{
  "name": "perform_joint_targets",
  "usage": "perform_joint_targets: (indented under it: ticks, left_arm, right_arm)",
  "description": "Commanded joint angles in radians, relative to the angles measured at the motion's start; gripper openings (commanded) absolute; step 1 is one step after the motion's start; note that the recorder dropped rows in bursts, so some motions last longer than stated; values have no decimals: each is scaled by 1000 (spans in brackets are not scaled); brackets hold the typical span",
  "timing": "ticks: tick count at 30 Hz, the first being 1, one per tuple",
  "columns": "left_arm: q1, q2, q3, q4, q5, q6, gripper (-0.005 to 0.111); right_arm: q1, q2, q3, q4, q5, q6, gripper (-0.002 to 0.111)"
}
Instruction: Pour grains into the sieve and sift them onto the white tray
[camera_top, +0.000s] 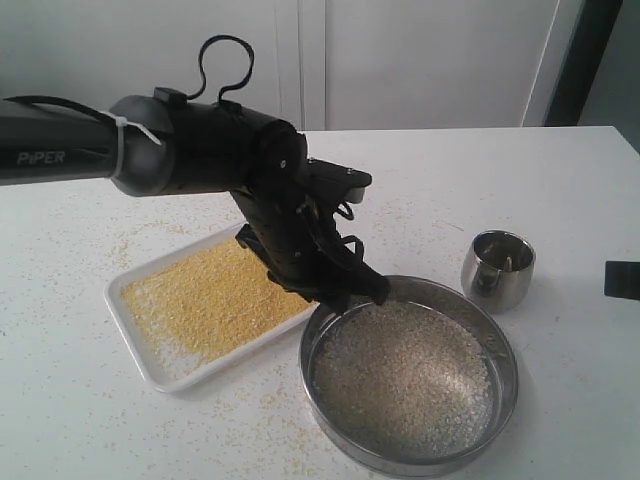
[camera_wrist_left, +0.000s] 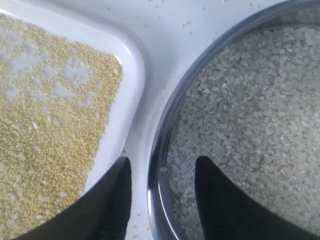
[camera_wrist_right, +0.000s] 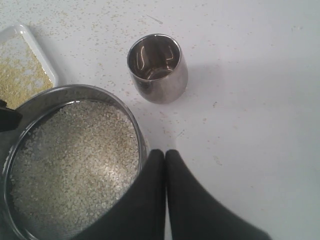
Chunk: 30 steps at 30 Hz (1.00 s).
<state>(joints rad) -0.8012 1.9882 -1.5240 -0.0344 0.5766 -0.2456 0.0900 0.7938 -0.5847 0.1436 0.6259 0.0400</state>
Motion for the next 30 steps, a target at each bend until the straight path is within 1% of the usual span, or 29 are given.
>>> perform_joint_targets:
  ticks: [1,6,9,10,14,19,26,27,28,29,30]
  left_arm:
    - [2,-47,-3,-2,54,-2,38]
    - [2,-82,-3,3,83,-2,15]
    - [2,-109,-3,18,102,-2,3]
    - [2,-118,-3,34,109,-3,0]
    - [14,-157,-3,64,125,-24,0]
    - [80,-199,-3,64,160,-45,0]
    - [198,-273,1,64,205,-43,0]
    - [231,-294,14,64,204,-43,0]
    - [249,-306,19,64,205,-41,0]
    - [287,-327,36,64,210,-38,0]
    - [306,-338,44,64,211,-36,0]
  right_arm:
    - [2,-6,5,-5,-3,0,0]
    - [2,-6,5,-5,-3,0,0]
    - [2,-6,5,-5,-3,0,0]
    - [2,-6,5,-5,-3,0,0]
    - [2,-6,5,-5,-3,0,0]
    - [2,-6,5,-5,-3,0,0]
    - [2,-6,5,-5,-3,0,0]
    - [2,-6,5,-5,-3,0,0]
    - [2,-6,5,-5,-3,0,0]
    - [2,-6,5,-5,-3,0,0]
    - [2,-6,5,-5,-3,0,0]
